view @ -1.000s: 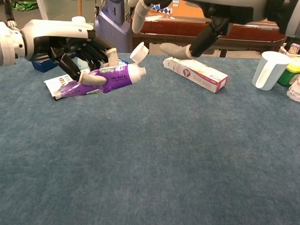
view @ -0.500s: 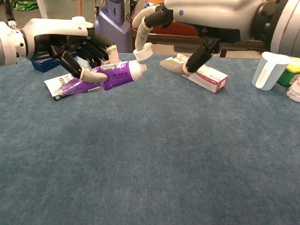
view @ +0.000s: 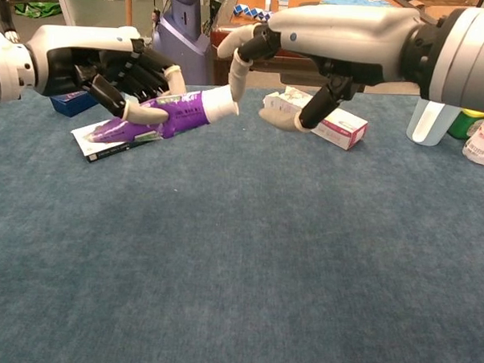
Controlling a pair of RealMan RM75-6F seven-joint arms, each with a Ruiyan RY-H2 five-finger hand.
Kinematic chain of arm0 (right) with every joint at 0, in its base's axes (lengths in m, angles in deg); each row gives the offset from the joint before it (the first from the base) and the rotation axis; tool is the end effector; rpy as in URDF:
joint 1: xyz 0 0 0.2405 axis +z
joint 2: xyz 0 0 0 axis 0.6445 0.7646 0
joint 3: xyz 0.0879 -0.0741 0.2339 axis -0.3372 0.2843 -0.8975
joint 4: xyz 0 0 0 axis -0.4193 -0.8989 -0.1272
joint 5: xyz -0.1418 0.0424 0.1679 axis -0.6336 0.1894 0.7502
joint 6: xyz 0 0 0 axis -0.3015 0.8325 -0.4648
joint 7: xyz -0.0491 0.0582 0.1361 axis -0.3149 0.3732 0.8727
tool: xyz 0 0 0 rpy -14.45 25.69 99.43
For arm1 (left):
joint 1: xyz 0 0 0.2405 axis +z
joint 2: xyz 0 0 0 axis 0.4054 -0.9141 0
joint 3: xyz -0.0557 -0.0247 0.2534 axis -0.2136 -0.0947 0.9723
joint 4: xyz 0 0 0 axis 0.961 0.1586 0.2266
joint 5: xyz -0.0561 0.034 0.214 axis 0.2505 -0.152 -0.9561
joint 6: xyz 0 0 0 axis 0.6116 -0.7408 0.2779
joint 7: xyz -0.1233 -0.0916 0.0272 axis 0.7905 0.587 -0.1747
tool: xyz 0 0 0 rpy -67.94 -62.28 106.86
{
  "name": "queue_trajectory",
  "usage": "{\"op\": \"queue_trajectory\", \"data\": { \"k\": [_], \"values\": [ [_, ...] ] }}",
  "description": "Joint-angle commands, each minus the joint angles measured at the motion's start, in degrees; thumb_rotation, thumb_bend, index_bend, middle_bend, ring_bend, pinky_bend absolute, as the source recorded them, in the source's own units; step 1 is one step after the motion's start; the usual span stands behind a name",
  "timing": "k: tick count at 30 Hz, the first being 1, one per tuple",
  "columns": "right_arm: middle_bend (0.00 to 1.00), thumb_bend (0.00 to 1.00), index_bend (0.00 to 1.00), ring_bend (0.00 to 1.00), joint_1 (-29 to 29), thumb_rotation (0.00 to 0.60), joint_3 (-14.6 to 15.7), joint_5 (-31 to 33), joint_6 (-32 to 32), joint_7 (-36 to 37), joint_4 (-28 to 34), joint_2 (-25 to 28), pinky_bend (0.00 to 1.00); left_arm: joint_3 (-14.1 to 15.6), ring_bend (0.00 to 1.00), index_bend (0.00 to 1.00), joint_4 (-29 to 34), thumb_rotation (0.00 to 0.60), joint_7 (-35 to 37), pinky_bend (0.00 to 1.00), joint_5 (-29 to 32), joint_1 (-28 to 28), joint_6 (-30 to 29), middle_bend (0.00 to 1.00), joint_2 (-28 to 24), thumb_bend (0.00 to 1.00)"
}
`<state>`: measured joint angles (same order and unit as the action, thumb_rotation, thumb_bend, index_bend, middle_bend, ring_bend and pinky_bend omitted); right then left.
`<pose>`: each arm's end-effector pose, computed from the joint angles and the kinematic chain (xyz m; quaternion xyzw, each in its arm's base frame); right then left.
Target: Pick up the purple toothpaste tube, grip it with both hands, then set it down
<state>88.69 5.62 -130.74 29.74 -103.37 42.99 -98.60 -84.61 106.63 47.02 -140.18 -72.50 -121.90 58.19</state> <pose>-0.0416 -0.3146 0.0264 0.8234 -0.2359 0.4249 0.2929 -0.1064 0.3677 0.0311 -0.6740 -0.5452 -0.4721 0.1597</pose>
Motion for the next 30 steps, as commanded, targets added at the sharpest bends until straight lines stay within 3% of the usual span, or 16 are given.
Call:
{"op": "queue_trajectory", "data": {
  "k": [1,6,12,18,30],
  "values": [
    [0.1,0.51,0.29,0.0,-0.74,0.6,-0.09,-1.48,1.79,1.3,0.92,0.53,0.12,0.0,0.6,0.61,0.23,0.6,1.67,0.41,0.23,0.48,-0.19,0.8,-0.16,0.44],
    [0.1,0.45,0.29,0.0,-2.32,0.6,-0.39,-5.04,4.66,5.67,2.99,2.75,0.12,-0.27,0.6,0.61,0.35,0.6,6.95,0.43,0.63,1.67,-1.15,0.8,-0.09,0.44],
    [0.1,0.21,0.28,0.0,-3.57,0.6,-1.29,-9.08,8.21,11.07,4.15,3.67,0.11,-0.9,0.6,0.62,0.11,0.6,12.28,0.44,-0.3,2.83,-3.28,0.81,-0.17,0.44],
    [0.03,0.01,0.04,0.0,-3.53,0.574,-2.9,-9.21,9.62,15.57,4.05,3.12,0.01,-1.16,0.61,0.62,1.62,0.6,17.71,0.44,-1.89,3.86,-5.19,0.82,-1.24,0.44],
    [0.0,0.0,0.0,0.0,-0.24,0.505,-5.66,-8.65,5.17,29.98,4.61,3.47,0.0,-0.47,0.6,0.62,2.12,0.6,20.12,0.44,-6.17,5.01,-10.55,0.82,-0.03,0.44]
  ]
}}
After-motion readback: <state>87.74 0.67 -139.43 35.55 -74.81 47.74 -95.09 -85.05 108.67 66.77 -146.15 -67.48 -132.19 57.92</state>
